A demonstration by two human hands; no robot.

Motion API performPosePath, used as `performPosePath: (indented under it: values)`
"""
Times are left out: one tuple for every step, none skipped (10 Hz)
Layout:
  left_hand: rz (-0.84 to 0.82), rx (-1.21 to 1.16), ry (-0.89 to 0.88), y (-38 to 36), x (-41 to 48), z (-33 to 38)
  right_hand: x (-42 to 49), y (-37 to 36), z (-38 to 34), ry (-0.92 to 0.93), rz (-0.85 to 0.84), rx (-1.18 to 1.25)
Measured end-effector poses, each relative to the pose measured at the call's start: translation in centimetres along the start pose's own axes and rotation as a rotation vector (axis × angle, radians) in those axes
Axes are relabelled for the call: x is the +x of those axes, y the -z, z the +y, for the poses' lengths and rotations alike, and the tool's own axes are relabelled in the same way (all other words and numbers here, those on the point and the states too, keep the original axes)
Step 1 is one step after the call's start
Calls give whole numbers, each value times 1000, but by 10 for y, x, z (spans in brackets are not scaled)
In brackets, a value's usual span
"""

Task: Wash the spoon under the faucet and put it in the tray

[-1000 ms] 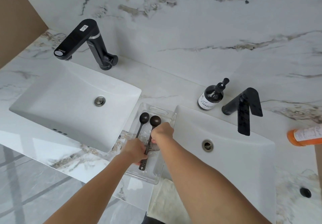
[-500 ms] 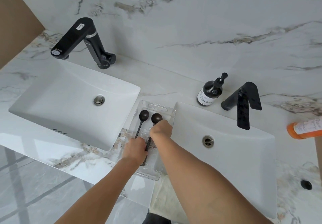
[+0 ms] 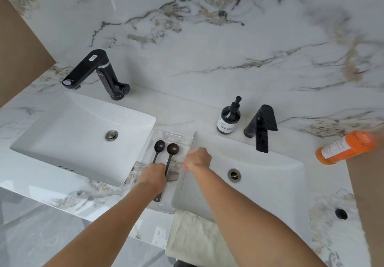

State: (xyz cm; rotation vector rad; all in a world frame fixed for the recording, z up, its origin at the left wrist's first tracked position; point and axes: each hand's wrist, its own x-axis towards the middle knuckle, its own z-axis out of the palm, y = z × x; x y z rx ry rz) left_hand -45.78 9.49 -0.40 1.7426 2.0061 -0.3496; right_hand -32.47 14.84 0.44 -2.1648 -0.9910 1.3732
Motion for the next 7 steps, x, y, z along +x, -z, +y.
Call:
performPosePath:
  values:
    - [70, 37, -49, 18, -9, 27, -6, 33, 10, 46, -42, -58]
    - [80, 106, -145, 30, -21, 67, -19, 75, 24, 79, -167, -222]
    - [53, 165, -208, 35, -41, 116, -37, 126, 43, 111, -254, -393]
    - [-16, 187, -249, 38, -63, 163, -48, 179, 68, 147, -233, -556]
    - [-138, 200, -292, 42, -90, 215, -58, 237, 101, 152, -179, -671]
    - [-256, 266, -320, 46, -116, 259, -68, 288, 121, 107, -190, -786]
    - [-217, 326, -313, 58, -141, 291, -84, 331, 125, 144, -128, -889]
